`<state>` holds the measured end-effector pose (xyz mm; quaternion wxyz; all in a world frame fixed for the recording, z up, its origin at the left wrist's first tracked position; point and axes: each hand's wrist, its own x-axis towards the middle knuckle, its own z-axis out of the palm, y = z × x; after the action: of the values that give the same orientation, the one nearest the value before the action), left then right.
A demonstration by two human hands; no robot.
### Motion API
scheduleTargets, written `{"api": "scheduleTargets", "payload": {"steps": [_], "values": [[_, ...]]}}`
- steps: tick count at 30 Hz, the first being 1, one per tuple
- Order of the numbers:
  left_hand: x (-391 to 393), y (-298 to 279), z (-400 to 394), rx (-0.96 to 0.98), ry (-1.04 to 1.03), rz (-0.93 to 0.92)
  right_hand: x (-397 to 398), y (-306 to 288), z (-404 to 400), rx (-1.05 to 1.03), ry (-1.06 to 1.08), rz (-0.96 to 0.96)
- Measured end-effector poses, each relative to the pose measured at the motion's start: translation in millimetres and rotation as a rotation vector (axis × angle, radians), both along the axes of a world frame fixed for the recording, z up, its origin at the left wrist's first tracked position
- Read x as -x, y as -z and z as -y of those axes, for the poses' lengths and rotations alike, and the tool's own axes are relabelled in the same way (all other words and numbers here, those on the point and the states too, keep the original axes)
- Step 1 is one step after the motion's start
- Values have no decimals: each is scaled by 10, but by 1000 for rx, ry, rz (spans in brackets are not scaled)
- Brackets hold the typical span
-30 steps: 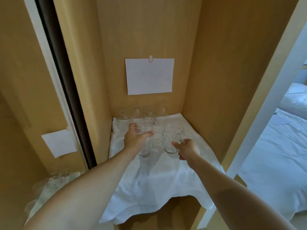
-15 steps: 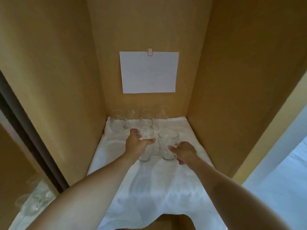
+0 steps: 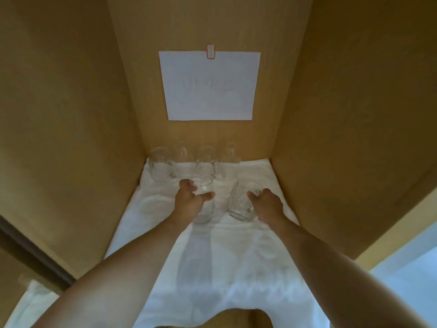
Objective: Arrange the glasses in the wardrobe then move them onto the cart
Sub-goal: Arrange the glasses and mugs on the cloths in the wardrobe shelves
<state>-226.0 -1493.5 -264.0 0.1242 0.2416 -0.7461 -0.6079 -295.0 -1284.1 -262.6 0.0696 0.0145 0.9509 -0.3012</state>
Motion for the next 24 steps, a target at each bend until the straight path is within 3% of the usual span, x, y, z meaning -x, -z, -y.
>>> {"api": "scheduleTargets", "payload": {"steps": [6, 13, 18, 24], "values": [[79, 62, 107, 24, 77, 16, -73, 32, 80, -167, -17, -175], [130, 103, 240, 83, 8, -73, -160, -60, 245, 92, -4, -170], [140, 189, 457, 89, 47, -53, -141, -99, 321, 645, 298, 260], [203, 245, 626, 14, 8, -41, -217, 45, 263, 1174, 454, 659]]}}
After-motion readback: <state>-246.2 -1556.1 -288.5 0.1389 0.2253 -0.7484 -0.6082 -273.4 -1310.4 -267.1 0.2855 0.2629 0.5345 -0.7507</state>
